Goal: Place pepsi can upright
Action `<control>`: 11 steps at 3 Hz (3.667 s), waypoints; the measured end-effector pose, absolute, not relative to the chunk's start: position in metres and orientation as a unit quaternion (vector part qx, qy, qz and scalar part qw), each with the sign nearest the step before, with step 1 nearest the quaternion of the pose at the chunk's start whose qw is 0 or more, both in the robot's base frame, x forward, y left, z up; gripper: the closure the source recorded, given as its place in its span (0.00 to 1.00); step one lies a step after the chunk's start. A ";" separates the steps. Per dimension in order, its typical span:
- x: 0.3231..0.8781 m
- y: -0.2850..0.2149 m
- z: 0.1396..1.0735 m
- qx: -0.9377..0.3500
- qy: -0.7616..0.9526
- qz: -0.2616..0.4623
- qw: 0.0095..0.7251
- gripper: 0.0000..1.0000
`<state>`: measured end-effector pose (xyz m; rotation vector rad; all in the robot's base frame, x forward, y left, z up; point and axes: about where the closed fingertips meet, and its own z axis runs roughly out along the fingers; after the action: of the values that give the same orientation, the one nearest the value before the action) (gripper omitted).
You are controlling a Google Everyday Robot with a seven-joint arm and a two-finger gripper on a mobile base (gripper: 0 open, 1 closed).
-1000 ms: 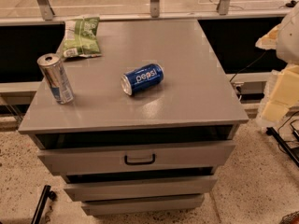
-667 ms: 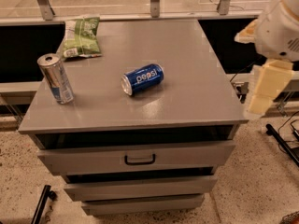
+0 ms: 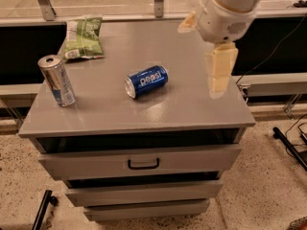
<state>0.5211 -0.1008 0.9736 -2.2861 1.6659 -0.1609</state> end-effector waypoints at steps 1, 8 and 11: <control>0.544 -0.052 0.956 -0.847 0.513 -0.048 0.133 0.00; 0.607 0.025 0.868 -0.865 0.489 0.009 0.113 0.00; 0.619 0.006 0.854 -0.865 0.490 0.007 0.110 0.00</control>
Offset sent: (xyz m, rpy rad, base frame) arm 0.0484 0.1273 -0.0668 -0.1016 0.1140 0.3941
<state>0.6194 0.0059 0.8542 -2.5403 1.4401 0.0203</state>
